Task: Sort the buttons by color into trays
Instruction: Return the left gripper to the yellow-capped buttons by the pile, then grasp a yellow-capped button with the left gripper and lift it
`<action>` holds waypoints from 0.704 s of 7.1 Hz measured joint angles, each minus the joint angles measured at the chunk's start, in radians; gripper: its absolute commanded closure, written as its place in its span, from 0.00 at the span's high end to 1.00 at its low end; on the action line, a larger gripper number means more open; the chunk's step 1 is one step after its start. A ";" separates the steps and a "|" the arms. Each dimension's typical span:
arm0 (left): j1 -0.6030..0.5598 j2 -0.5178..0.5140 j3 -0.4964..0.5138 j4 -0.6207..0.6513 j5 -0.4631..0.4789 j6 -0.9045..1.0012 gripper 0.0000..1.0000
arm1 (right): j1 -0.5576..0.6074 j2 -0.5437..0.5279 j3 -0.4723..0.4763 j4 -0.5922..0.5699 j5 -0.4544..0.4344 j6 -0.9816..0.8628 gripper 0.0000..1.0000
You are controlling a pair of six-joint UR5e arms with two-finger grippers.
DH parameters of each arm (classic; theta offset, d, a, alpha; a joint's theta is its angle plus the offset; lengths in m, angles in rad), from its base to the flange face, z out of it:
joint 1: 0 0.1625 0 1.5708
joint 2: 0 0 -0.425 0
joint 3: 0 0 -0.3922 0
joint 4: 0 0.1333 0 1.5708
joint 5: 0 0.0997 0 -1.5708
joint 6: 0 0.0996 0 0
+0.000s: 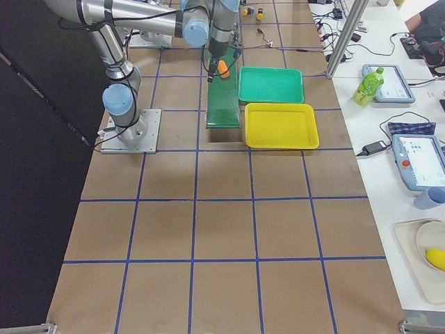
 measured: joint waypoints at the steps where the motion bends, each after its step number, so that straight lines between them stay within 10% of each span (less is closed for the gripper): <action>1: 0.003 -0.026 0.008 0.000 -0.001 -0.001 1.00 | 0.000 0.000 0.000 -0.002 0.000 -0.001 1.00; 5: 0.014 -0.077 0.024 0.000 0.000 0.005 1.00 | 0.000 0.000 0.000 -0.003 0.000 -0.002 1.00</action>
